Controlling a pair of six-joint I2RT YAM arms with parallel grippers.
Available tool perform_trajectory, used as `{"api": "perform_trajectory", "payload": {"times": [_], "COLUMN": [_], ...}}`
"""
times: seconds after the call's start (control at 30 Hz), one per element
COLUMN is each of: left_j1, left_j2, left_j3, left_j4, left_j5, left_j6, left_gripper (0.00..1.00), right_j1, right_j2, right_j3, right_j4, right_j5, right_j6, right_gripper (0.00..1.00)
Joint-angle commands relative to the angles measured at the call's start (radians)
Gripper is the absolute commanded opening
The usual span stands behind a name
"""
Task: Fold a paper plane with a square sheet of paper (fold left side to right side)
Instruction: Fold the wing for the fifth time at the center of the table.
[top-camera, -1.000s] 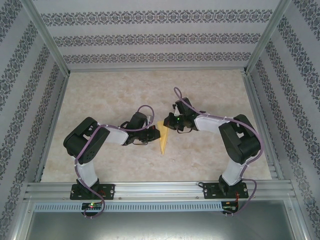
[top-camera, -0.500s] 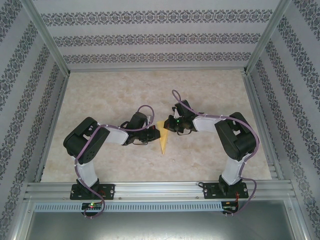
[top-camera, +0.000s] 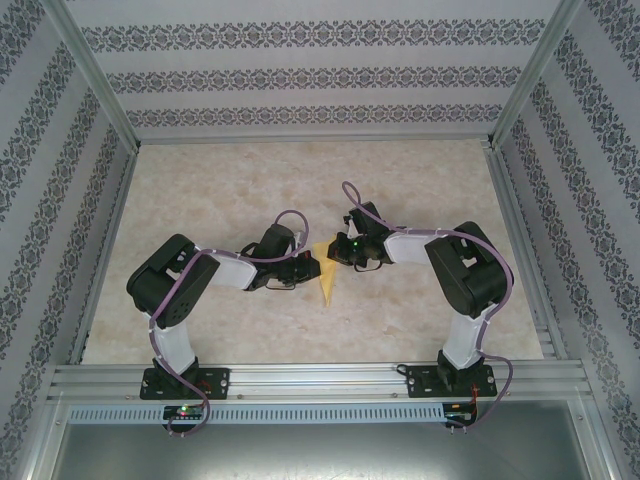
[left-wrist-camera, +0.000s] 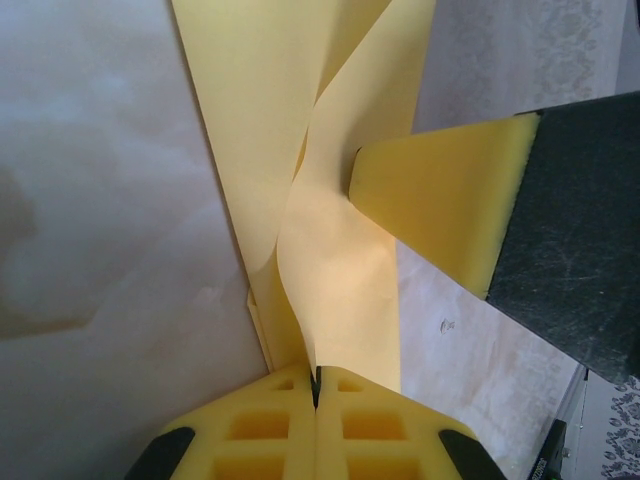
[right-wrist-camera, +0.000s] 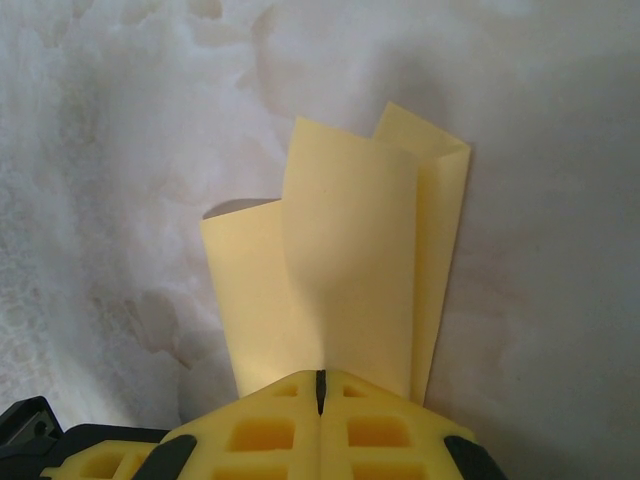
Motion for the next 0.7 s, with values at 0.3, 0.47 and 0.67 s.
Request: {"api": "perform_trajectory", "payload": {"times": [0.3,0.47,0.67], "left_j1": [0.008,0.008,-0.002], "left_j2": [-0.088,-0.192,-0.272], "left_j3": [0.019,0.018,0.025], "left_j4": [-0.121,-0.213,-0.273], "left_j5": [-0.052,-0.079,-0.021], "left_j6": [0.033,0.06,0.074], "left_gripper": [0.24,0.35,0.27], "right_j1": [-0.007,-0.006,-0.004], "right_j2": [0.034,0.044,0.043], "right_j3": [-0.038,-0.034,-0.028], "right_j4": [-0.121,-0.115,-0.117], "right_j5": [0.025,0.016,0.016], "right_j6": [-0.044,-0.044,-0.048], "right_gripper": [0.0,0.0,0.0]}}
